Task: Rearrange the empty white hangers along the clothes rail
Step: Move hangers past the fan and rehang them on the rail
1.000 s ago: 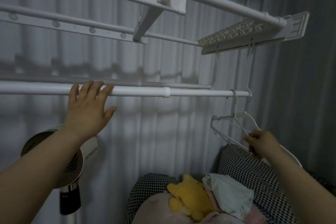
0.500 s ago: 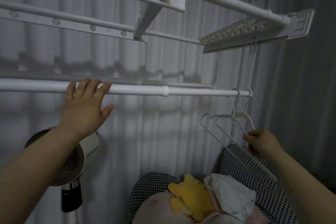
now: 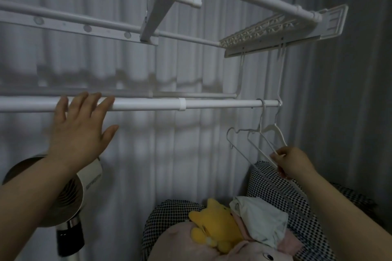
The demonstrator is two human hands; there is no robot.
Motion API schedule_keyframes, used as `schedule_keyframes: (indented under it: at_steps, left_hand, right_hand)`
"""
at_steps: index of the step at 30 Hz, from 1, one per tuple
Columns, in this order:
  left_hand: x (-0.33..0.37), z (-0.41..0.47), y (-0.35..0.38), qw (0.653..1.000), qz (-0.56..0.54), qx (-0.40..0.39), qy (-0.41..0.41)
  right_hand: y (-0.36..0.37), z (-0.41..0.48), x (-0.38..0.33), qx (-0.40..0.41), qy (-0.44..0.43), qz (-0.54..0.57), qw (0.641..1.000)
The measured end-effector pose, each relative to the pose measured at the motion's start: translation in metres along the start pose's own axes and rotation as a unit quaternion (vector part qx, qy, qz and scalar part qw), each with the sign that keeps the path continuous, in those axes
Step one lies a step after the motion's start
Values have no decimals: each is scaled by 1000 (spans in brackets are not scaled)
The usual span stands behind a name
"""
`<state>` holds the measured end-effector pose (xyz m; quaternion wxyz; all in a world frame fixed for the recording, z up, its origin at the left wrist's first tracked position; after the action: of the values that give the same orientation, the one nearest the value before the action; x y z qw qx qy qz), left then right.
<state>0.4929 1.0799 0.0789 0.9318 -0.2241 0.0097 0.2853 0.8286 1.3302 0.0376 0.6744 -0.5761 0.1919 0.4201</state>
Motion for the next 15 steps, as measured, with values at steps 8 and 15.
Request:
schedule_keyframes:
  at_steps: [8,15]
  left_hand:
    - [-5,-2,-11,999,-39,-32,7]
    - [-42,-30,-61,994,-100,19,28]
  right_hand:
    - [-4,-15,-11,98,-16,-104,990]
    - [20,-70,-90,201,-159,-31,966]
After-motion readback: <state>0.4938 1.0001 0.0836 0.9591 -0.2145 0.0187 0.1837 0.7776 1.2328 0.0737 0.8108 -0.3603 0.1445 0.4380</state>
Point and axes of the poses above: each hand's wrist, its own z-axis towards the middle knuckle, its own y-axis out of the palm, x = y × z, the point moved 1 cm from there along z, towards the middle knuckle, and after that the axes turned 3 degrees about -x, right-handed, at the moved point
